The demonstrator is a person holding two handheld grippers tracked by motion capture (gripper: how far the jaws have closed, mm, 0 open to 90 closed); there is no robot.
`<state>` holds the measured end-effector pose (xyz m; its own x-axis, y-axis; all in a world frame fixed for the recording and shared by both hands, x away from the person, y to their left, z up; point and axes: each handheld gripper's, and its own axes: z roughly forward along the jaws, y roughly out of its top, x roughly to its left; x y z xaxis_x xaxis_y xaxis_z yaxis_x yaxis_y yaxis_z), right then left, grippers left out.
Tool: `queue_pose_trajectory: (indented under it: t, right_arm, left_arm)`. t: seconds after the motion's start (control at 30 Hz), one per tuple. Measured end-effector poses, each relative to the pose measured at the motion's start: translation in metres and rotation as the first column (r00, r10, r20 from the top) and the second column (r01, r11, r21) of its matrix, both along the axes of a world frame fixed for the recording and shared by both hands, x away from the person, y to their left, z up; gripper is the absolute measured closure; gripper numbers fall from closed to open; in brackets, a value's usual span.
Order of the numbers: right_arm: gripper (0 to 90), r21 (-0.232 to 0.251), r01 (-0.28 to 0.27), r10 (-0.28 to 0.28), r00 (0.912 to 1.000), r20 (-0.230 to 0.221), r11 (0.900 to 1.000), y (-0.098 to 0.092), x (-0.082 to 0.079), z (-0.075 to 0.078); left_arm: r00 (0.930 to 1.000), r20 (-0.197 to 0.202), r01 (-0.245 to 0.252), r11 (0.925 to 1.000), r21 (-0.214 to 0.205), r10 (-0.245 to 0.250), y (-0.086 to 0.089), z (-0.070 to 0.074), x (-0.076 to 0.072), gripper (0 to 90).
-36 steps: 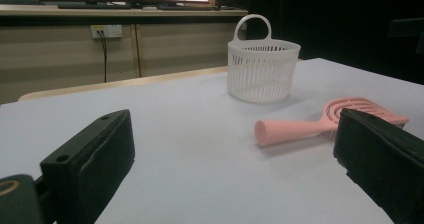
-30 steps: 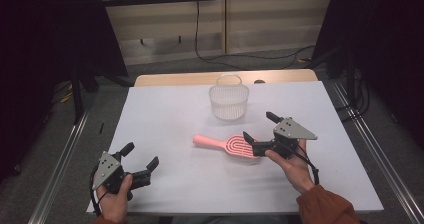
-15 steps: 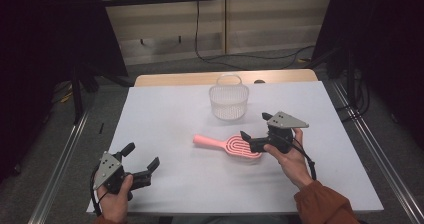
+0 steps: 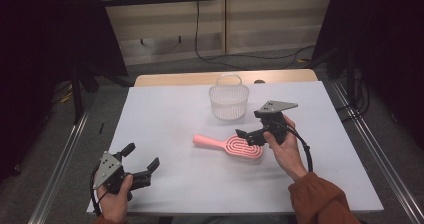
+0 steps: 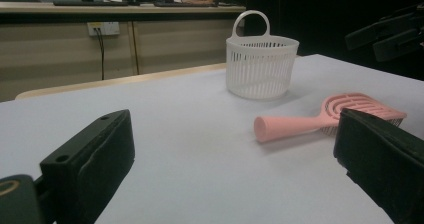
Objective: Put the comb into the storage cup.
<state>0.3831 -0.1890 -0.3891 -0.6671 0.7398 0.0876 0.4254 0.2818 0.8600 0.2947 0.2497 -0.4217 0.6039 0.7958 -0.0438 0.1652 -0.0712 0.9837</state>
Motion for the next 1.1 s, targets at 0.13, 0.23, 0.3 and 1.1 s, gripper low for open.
queue_pose_trajectory:
  t: [0.13,0.23,0.3,1.1]
  right_arm:
    - [3.7,-0.026,-0.008,0.007,0.9993,-0.038,0.9996,0.001,0.002,-0.002]
    - [3.9,-0.025,-0.028,0.026,0.9982,-0.054,0.9993,0.001,0.004,0.000]
    - [2.6,-0.040,-0.044,0.042,0.9977,-0.054,0.9982,0.003,0.004,0.001]
    - [4.6,-0.171,-0.247,0.212,0.9572,-0.197,0.9539,0.019,0.015,-0.007]
  left_arm:
    - [1.0000,-0.001,0.001,1.0000,0.000,-0.001,0.000,0.000,0.000,3.1]
    - [1.0000,-0.001,0.002,1.0000,0.003,-0.002,0.000,0.000,0.000,3.1]
    - [1.0000,-0.001,0.003,1.0000,0.003,-0.003,-0.001,0.000,0.000,3.1]
    - [1.0000,0.001,0.007,1.0000,0.005,-0.007,0.000,0.000,0.001,3.1]
